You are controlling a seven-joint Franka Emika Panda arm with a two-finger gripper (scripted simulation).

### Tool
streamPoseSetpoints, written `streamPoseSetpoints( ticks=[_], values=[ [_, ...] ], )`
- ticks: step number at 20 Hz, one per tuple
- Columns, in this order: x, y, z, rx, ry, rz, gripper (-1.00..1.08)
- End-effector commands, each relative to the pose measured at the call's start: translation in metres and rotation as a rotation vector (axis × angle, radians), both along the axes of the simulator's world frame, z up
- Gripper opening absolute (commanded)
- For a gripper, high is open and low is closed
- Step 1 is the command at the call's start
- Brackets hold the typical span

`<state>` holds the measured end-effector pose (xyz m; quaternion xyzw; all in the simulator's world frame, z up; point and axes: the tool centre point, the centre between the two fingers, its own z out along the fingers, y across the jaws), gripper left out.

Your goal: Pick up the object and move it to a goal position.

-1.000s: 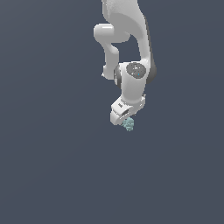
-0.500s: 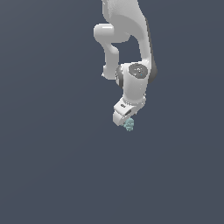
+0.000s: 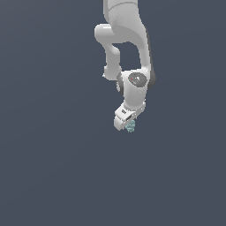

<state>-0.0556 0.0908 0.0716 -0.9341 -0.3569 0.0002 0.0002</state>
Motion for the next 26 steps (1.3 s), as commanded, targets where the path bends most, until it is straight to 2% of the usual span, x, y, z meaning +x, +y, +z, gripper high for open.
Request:
streamPoseSetpoints(
  ticks=[1,6,7,19,26],
  values=[
    [0.0,0.0,-0.01,0.0,0.0,0.001,1.0],
    [0.001,0.0,-0.017,0.0,0.0,0.002,1.0],
    [0.001,0.0,-0.017,0.0,0.0,0.002,-1.0],
    [0.001,0.0,-0.015,0.0,-0.002,0.001,-1.0],
    [0.006,-0.006,0.008,0.0,-0.002,0.001,-1.0]
  ],
)
